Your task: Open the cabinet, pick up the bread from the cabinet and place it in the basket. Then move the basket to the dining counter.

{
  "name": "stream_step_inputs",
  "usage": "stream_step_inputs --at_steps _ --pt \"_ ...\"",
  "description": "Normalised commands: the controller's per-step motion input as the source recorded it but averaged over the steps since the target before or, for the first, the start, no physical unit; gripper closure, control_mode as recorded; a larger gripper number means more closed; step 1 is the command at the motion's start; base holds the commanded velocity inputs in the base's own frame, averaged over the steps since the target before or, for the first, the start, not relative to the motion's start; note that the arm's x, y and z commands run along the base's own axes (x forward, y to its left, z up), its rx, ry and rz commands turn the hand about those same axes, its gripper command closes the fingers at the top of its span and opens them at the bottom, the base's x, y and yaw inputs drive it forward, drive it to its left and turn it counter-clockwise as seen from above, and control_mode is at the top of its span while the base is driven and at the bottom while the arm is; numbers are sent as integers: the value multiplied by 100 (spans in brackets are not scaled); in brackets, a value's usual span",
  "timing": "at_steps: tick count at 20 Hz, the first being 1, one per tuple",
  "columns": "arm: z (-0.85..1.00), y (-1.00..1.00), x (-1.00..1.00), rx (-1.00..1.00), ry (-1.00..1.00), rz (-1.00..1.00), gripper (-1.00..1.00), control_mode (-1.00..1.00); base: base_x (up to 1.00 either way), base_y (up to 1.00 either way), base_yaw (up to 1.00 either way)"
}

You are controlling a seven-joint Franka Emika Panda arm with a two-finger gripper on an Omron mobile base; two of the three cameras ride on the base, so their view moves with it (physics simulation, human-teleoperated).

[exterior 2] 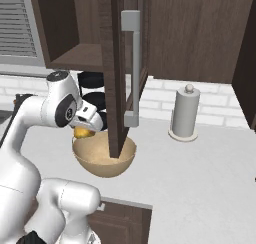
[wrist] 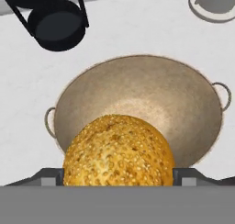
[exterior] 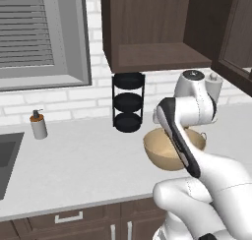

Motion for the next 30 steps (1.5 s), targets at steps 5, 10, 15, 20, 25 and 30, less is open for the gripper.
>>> stream_step_inputs --at_steps 5,10,15,20,25,30 --pt "-40 -10 39 20 20 1 100 -100 0 0 0" --pt "-62 -2 18 0 19 0 100 -100 0 0 0" --pt "-64 0 29 -3 13 -1 100 -100 0 0 0" --pt "-40 0 46 -1 9 -2 100 -100 0 0 0" --pt "-20 -13 20 0 1 0 100 -100 0 0 0" --pt "-32 -26 11 0 2 0 100 -100 0 0 0"
